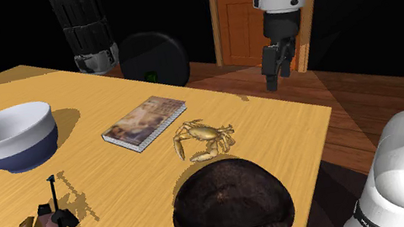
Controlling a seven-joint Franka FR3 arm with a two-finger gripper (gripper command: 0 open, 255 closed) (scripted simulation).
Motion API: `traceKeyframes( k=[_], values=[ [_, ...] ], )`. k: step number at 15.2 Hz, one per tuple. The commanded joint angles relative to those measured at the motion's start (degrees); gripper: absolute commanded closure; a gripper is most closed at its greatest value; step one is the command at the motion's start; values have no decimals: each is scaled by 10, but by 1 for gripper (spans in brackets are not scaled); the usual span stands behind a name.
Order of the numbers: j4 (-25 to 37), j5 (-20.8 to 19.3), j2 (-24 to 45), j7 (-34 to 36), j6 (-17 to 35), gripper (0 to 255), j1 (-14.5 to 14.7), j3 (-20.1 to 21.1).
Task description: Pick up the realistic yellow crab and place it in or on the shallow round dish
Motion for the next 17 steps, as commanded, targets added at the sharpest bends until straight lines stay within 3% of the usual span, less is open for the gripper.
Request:
traceKeyframes(
  k=[1,9,17],
  values=[
    [0,0,0,0,0,0,0,0],
    [112,-29,165,11,33,0,39,100],
    [247,-104,340,43,30,0,69,203]
  ],
)
